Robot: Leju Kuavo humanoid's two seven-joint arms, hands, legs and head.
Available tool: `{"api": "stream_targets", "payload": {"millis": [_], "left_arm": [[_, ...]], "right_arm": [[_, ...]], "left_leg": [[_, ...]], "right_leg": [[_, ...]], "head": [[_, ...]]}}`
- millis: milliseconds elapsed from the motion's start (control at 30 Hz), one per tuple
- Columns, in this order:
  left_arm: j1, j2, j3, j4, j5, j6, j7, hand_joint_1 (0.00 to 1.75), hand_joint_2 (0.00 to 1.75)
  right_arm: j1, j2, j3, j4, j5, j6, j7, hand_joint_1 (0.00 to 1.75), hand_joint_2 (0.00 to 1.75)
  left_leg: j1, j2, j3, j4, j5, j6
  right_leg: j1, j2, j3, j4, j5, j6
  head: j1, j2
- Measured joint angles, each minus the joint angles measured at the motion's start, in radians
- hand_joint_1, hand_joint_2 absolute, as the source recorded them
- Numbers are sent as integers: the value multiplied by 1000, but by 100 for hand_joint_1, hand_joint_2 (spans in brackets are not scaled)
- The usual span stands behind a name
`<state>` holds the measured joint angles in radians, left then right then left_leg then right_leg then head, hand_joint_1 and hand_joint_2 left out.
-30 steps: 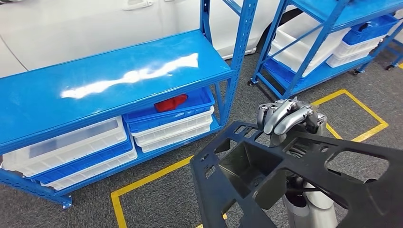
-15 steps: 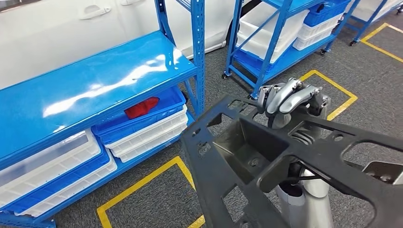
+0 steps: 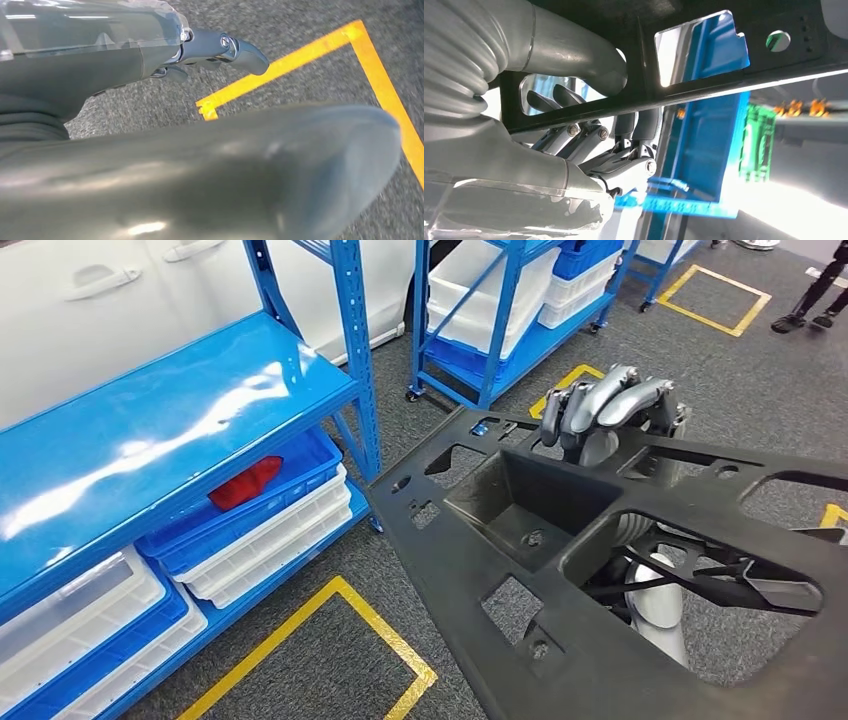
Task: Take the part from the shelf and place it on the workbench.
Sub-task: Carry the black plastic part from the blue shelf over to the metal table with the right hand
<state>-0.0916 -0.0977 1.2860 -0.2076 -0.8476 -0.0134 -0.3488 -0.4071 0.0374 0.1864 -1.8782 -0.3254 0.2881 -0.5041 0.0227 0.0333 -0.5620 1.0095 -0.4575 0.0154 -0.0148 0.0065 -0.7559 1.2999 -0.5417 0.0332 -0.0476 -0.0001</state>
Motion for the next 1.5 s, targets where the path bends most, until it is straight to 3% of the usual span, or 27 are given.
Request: {"api": "stream_targets", "payload": {"millis": [33,133,200,267,300,367,433,500,567,633,700,733,767,800,867,933,967,1033,1100,1133,1200,1233,1300,1333,1400,1467,1500], "left_arm": [[-1,-1,0,0,-1,2,1,0,0],[-3,-6,0,0,-2,6,5,0,0],[-3,-8,0,0,-2,8,8,0,0],[-5,-8,0,0,0,10,10,0,0],[-7,-8,0,0,0,11,11,0,0],[-10,-10,0,0,2,12,10,0,0],[-9,-11,0,0,4,13,10,0,0],[-3,-11,1,0,5,14,10,0,0],[-2,-11,2,0,5,14,10,0,0],[-3,-11,2,0,5,14,10,0,0],[-3,-12,2,0,5,14,10,0,0],[-3,-12,2,0,5,14,10,0,0],[-3,-13,3,0,6,15,11,0,0],[-4,-15,3,0,7,15,11,0,0],[-8,-17,4,0,11,20,10,0,0],[-6,-18,6,-1,15,24,7,0,0],[-4,-18,6,-1,17,25,4,0,0],[-3,-18,7,-1,18,29,1,0,0],[-4,-19,7,-1,18,31,-1,0,0],[-4,-19,8,-1,18,31,-2,0,0],[-4,-20,9,-1,18,32,-3,0,0],[-4,-20,10,-1,18,33,-4,0,0],[-5,-20,12,-1,18,33,-7,0,0],[-6,-20,12,-1,17,33,-9,0,0],[-7,-21,13,-1,15,32,-12,0,0],[-4,-21,13,-1,14,32,-12,0,0],[-2,-21,14,-1,13,33,-12,0,0]], "right_arm": [[-1,0,0,8,0,-2,1,175,175],[-9,2,0,26,4,-3,2,175,175],[-18,5,0,37,12,-3,4,175,175],[-24,5,0,48,23,-4,8,175,175],[-26,5,0,53,31,-5,10,175,175],[-33,6,1,61,49,-7,15,175,175],[-39,7,4,69,71,-12,21,175,175],[-39,8,12,80,94,-17,30,175,175],[-40,8,20,89,110,-19,38,175,175],[-42,8,25,94,114,-20,41,175,175],[-46,8,28,98,115,-20,42,175,175],[-47,8,30,100,118,-20,43,175,175],[-49,7,31,102,124,-20,46,175,175],[-49,7,32,104,133,-21,48,175,175],[-53,4,34,108,155,-21,56,175,175],[-56,0,42,116,173,-22,61,175,175],[-55,-3,45,122,179,-22,64,175,175],[-49,-11,50,131,184,-23,67,175,175],[-46,-20,51,136,183,-23,66,175,175],[-45,-24,51,137,182,-24,65,175,175],[-45,-30,52,137,179,-26,62,175,175],[-45,-33,52,137,177,-28,60,175,175],[-43,-39,52,137,172,-32,57,175,175],[-43,-42,52,136,169,-34,55,175,175],[-42,-44,52,134,161,-37,53,175,175],[-40,-45,53,133,154,-38,52,175,175],[-38,-45,53,133,152,-38,52,175,175]], "left_leg": [[0,12,1,1,-2,-1],[-3,42,8,5,-12,-12],[-7,60,12,5,-16,-23],[-9,75,17,1,-17,-35],[-7,68,19,2,-23,-41],[-4,25,-1,52,-59,-48],[-3,-16,-62,179,-119,-48],[-3,-25,-114,274,-139,-47],[-4,-31,-100,224,-83,-42],[-2,-68,-50,100,-17,-34],[-1,-106,-19,28,3,-29],[-2,-113,-14,17,0,-26],[-2,-103,-11,10,2,-22],[-1,-91,-9,4,6,-17],[4,-65,-2,-9,12,-5],[1,-38,1,-12,13,1],[0,-23,1,-12,11,2],[-1,5,2,-12,8,1],[-1,27,8,-12,3,-4],[-2,37,12,-12,-1,-8],[-8,54,18,-10,-8,-17],[-11,63,20,-10,-11,-23],[-11,79,26,-11,-17,-35],[-9,73,27,-8,-24,-40],[-3,28,1,60,-71,-45],[-2,-14,-65,199,-136,-46],[-2,-21,-96,258,-153,-46]], "right_leg": [[-2,-5,13,-24,21,1],[4,-56,116,-218,101,-10],[13,-73,139,-269,107,-25],[16,-51,136,-273,111,-38],[13,-41,138,-278,113,-45],[8,-22,144,-289,119,-56],[10,0,145,-290,120,-63],[14,28,145,-288,120,-66],[16,57,145,-284,119,-65],[17,81,144,-278,118,-62],[14,103,137,-273,118,-52],[12,116,133,-274,120,-45],[10,129,130,-275,123,-37],[10,128,128,-275,123,-31],[13,86,107,-234,96,-21],[9,25,48,-113,35,-12],[6,11,13,-45,9,-8],[1,-2,-15,11,3,-2],[0,-23,44,-97,64,-4],[4,-52,86,-175,91,-10],[15,-91,135,-271,115,-25],[20,-96,138,-281,113,-32],[21,-68,135,-283,115,-44],[19,-57,136,-287,116,-49],[14,-33,141,-293,119,-61],[15,-7,142,-293,119,-68],[17,8,143,-293,118,-70]], "head": [[0,0],[0,0],[0,0],[0,0],[0,0],[0,0],[0,0],[0,0],[0,0],[0,0],[0,0],[0,0],[0,0],[0,0],[0,0],[0,0],[0,0],[0,0],[0,0],[0,0],[0,0],[0,0],[0,0],[0,0],[0,0],[0,0],[0,0]]}}
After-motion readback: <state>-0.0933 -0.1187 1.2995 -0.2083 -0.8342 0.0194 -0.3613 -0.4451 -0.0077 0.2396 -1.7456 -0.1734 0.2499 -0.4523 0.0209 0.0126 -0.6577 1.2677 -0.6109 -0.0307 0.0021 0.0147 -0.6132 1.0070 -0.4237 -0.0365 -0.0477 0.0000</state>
